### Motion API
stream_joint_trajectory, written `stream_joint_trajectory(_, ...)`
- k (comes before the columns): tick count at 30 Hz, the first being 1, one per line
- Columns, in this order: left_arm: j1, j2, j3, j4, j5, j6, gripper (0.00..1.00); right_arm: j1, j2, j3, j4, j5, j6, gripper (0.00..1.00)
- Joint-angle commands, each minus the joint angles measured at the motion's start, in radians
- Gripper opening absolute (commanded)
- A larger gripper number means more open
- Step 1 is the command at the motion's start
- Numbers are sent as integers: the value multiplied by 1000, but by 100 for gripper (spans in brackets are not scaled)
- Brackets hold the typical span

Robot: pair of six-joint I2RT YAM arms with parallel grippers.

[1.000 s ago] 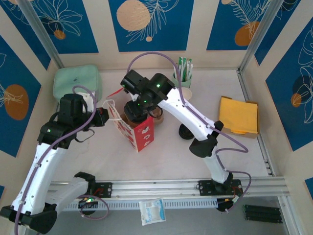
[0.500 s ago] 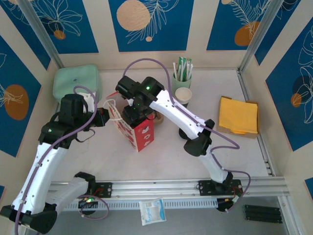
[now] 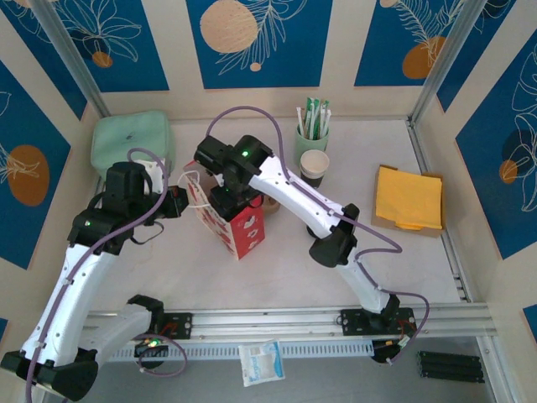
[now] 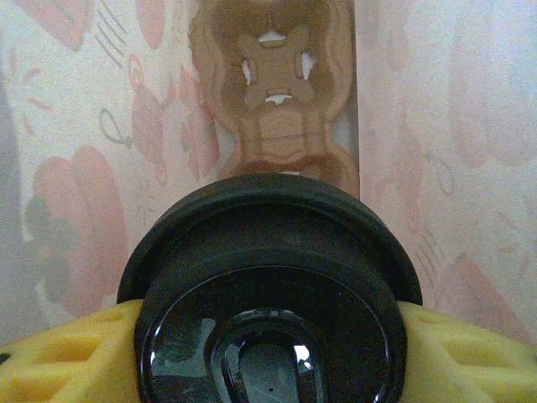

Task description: Pack the takeout coffee

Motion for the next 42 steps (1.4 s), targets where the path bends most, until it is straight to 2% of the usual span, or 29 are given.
stream_joint_trajectory(1, 10, -4, -9, 18, 27, 10, 2, 8, 33, 28, -18, -2, -20, 51)
stream_joint_trajectory(16, 10, 7, -15, 17, 25, 16, 1, 27, 68, -11, -23, 69, -78, 51)
stream_joint_trajectory(42, 9, 14, -10, -2, 9, 20, 0, -14, 12, -192, 102, -17, -27, 51)
